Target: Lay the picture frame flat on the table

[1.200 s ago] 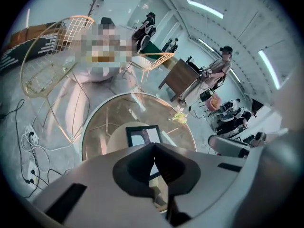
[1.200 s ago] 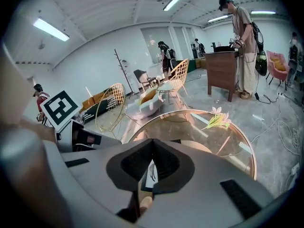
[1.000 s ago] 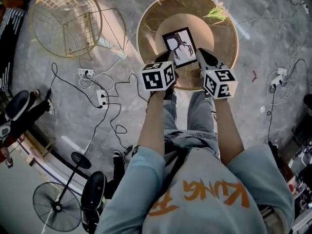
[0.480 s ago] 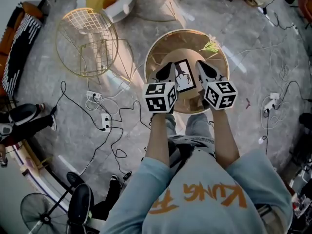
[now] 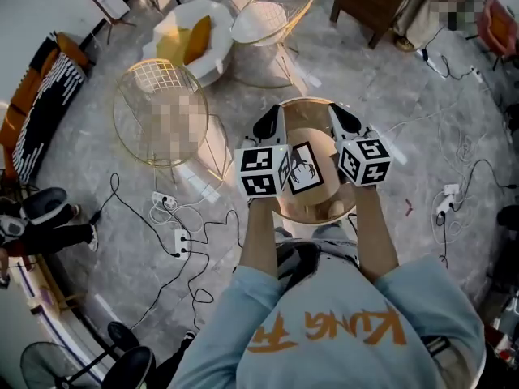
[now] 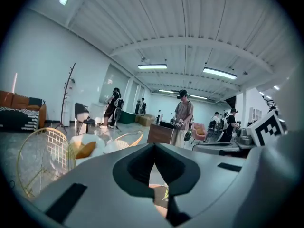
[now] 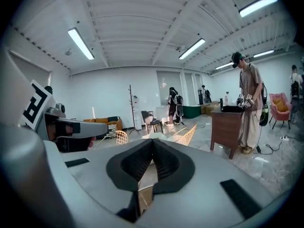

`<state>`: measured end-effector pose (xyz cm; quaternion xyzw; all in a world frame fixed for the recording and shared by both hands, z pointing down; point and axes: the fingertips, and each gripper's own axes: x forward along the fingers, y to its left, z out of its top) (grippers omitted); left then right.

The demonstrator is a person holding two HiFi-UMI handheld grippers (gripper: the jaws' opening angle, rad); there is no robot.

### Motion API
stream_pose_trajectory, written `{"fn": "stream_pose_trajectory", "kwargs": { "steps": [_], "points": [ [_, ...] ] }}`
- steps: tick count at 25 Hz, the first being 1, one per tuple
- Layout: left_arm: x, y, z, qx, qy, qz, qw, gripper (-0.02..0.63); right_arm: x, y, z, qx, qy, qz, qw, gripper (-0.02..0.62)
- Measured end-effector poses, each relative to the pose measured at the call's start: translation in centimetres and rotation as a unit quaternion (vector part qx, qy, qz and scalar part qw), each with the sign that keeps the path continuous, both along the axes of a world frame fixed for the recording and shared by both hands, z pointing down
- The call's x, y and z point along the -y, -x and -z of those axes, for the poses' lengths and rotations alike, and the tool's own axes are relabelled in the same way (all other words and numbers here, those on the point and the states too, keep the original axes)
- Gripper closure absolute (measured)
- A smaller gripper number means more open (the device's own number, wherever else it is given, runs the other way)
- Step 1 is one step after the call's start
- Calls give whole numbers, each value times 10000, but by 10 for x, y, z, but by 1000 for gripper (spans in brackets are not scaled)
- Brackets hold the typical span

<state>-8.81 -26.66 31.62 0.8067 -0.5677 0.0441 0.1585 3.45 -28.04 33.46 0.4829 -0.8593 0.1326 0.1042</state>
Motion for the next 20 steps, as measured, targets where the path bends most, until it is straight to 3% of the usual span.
{"fn": "stream_pose_trajectory", "kwargs": {
  "steps": [10, 20],
  "points": [
    [13, -3, 88, 677, -1170, 118, 9907, 586, 15, -4, 78, -148, -954, -54, 9953, 597],
    [26, 8, 106, 777, -1471, 165, 9859, 586, 28, -10, 108, -398, -1432, -571, 9872, 597]
  ]
}}
